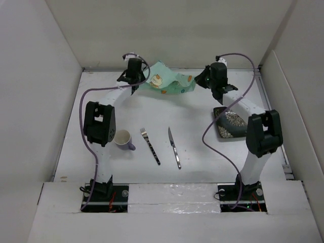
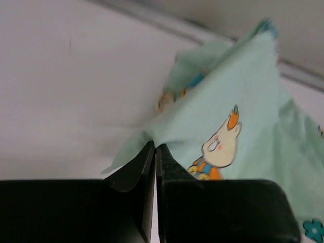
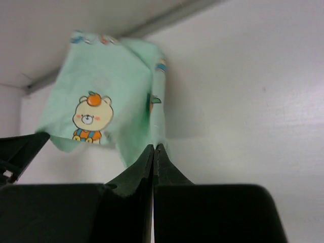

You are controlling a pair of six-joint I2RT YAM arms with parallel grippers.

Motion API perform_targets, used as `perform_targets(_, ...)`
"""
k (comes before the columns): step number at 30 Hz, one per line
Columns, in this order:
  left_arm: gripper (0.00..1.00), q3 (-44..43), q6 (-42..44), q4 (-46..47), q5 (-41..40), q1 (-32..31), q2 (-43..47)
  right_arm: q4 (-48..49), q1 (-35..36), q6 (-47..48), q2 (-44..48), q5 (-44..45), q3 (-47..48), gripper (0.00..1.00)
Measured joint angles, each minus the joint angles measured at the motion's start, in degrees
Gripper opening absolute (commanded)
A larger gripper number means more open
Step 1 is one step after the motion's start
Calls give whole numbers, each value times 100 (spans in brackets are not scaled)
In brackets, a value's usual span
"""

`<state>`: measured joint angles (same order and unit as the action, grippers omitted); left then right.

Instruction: Set the dinner table for one person

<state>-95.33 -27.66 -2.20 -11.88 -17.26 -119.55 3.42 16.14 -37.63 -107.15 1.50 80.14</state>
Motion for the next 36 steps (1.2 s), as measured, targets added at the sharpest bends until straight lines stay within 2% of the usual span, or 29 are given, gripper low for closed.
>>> perform_targets(3,0,-988,203,-352,44,173,179,-136,-4,378,387,175,553,0)
perform_targets(8,0,-4022,402,-1196,243,693,-33,-887,0,1198,-127,420,3204,0)
perform_targets(10,0,-4476,514,-1176,219,863,192,-931,48,1554,-94,564,3672,0)
perform_targets(11,0,-4334,557,-1117,238,901,468,-909,85,1687,26,616,3674,0)
perform_targets(13,0,-3421,660,-876,219,863,1292,-769,221,1980,376,787,3316,0)
perform_targets(16,0,-1329,730,-223,111,745,2634,-369,492,2306,1228,1128,1812,0)
perform_targets(19,0,654,634,546,-136,682,3436,2,752,2439,1829,1314,243,0)
perform_targets(22,14,1869,278,848,-295,660,3423,264,1001,2470,1930,1482,-984,0)
perform_targets(23,24,2223,118,914,-321,660,3329,280,1067,2463,1893,1543,-1314,0)
perform_targets(25,32,2809,-164,844,-391,664,3134,236,1185,2396,1803,1615,-1821,0)
perform_targets(28,33,3338,-546,586,-501,684,2968,164,1338,2208,1740,1705,-2317,0)
perform_targets(30,46,3624,-796,568,-581,686,3073,186,1438,2068,1746,1714,-2494,0)
perform_targets(31,46,3659,-809,577,-592,686,3108,186,1486,2009,1753,1718,-2566,0)
perform_targets(32,52,3762,-898,654,-608,686,3217,186,1609,1888,1803,1775,-2721,6)
perform_targets(33,52,3860,-946,691,-627,688,3366,186,1615,1882,1808,1777,-2730,6)
perform_targets(34,53,3910,-990,713,-638,688,3482,175,1663,1816,1834,1818,-2780,17)
perform_targets(36,56,3928,-1054,793,-649,695,3591,87,1740,1663,1899,1947,-2859,31)
